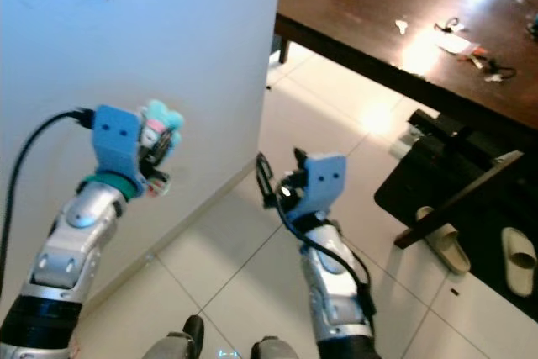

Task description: Hang keys on a hook

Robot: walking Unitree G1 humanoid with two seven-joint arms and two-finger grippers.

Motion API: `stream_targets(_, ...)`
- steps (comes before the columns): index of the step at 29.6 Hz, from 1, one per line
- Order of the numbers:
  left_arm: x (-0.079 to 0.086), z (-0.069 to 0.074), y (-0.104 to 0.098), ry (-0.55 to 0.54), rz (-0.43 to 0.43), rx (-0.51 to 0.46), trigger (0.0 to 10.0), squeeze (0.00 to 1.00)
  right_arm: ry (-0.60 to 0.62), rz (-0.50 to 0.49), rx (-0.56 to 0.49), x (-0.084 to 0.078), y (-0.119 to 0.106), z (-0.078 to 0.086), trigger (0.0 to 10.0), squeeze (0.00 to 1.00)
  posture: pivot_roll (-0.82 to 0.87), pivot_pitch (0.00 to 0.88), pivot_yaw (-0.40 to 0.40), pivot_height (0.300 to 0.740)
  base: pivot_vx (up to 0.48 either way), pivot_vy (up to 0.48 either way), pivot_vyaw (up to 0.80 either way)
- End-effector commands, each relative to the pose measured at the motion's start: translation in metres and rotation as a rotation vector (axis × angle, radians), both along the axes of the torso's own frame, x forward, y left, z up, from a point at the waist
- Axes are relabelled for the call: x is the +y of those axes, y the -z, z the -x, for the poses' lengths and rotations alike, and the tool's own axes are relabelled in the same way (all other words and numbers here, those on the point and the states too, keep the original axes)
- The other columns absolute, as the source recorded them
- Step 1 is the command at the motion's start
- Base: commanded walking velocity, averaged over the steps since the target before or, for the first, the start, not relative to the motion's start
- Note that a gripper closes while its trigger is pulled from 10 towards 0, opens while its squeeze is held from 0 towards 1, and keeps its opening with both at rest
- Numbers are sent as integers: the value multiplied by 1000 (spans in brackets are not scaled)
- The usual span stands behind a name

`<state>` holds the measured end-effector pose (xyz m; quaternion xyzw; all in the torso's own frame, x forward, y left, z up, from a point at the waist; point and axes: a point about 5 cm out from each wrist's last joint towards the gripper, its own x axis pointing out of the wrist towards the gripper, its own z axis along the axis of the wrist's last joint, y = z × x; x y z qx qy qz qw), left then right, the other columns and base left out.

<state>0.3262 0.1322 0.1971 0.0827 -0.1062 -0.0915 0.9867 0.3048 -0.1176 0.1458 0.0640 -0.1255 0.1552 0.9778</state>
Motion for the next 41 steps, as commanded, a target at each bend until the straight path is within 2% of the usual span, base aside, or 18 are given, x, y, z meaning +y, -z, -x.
stream_targets(1, -10, 2, -7, 44, -15, -46, 10000, 0, 25, -13, 5, -6, 2, 1, 10000, 0, -119, 125, 27, 740, 0, 0, 0)
stream_targets(3, -20, 2, -15, 87, -32, -95, 10000, 0, 27, -13, -2, -7, 1, 0, 10000, 0, -123, 120, 27, 740, 446, 0, 0)
stream_targets(12, -27, 2, -16, 117, -30, -105, 10000, 0, 33, -9, 1, -9, 4, 1, 10000, 0, -131, 116, 29, 740, 450, 0, 0)
stream_targets(23, -30, 2, -17, 122, -28, -119, 10000, 0, 34, -5, 6, -10, 4, 0, 10000, 0, -130, 121, 25, 740, 448, 0, 0)
stream_targets(35, -26, 0, -18, 106, -32, -128, 10000, 0, 32, -3, 6, -11, 5, -1, 10000, 0, -129, 122, 24, 740, 448, 0, 0)
stream_targets(41, -25, 3, -14, 136, -31, -126, 10000, 0, 29, -1, 14, -11, 7, 0, 10000, 0, -129, 123, 23, 740, 80, 0, 0)
